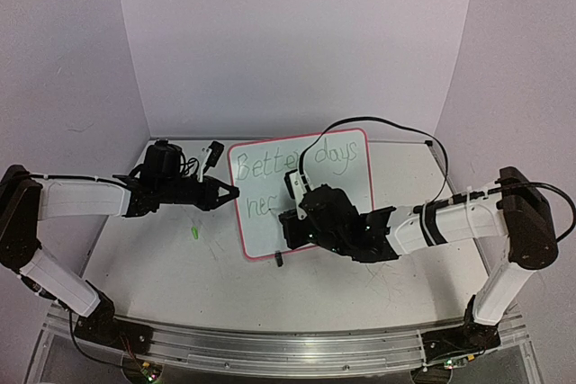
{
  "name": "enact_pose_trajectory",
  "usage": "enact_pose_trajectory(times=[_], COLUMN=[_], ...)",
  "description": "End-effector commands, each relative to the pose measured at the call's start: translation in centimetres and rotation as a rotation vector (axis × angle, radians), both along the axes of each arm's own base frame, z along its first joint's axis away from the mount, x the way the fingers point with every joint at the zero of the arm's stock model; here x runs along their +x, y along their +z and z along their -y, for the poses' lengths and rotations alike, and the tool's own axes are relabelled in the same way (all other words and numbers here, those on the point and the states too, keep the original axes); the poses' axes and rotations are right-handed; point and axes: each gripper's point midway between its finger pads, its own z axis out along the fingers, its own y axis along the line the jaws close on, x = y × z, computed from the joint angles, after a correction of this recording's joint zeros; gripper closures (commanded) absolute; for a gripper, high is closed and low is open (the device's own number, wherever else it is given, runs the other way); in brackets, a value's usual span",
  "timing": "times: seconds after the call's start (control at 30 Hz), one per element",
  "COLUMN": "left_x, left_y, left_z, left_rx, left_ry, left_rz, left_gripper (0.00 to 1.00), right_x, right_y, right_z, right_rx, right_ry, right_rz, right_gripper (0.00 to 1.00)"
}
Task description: Write a sentence on the whiteboard
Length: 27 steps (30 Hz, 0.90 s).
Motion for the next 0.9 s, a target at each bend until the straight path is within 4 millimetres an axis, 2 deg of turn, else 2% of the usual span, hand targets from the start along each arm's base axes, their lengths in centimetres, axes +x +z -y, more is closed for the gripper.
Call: enact_pose_trajectory(times=[0.0, 0.27, 0.6, 0.87], left_x=[1.2, 1.2, 1.1, 1.1], left_y=[-1.1, -1.1, -0.9, -1.0], left_z=[-0.6, -0.5, -0.6, -0.6], left_rx=[0.092, 0.092, 0.092, 0.093], left_ry=[0.039, 0.038, 0.04, 0.037], left_rz=[0.05, 0.049, 0.053, 0.052], left_gripper=[1.0, 1.0, 1.0, 1.0], right_x=[0.6, 1.5, 3.4, 3.6], right_y=[0.8, 1.8, 3.4, 3.7], right_z=[1.0, 2.0, 1.2, 0.8], right_rx=[-0.018, -0.028, 0.008, 0.013], right_ry=[-0.046, -0.097, -0.123, -0.11], right_rz=[0.021, 0.06, 0.098, 0.102], right_gripper=[1.0, 1.0, 1.0, 1.0])
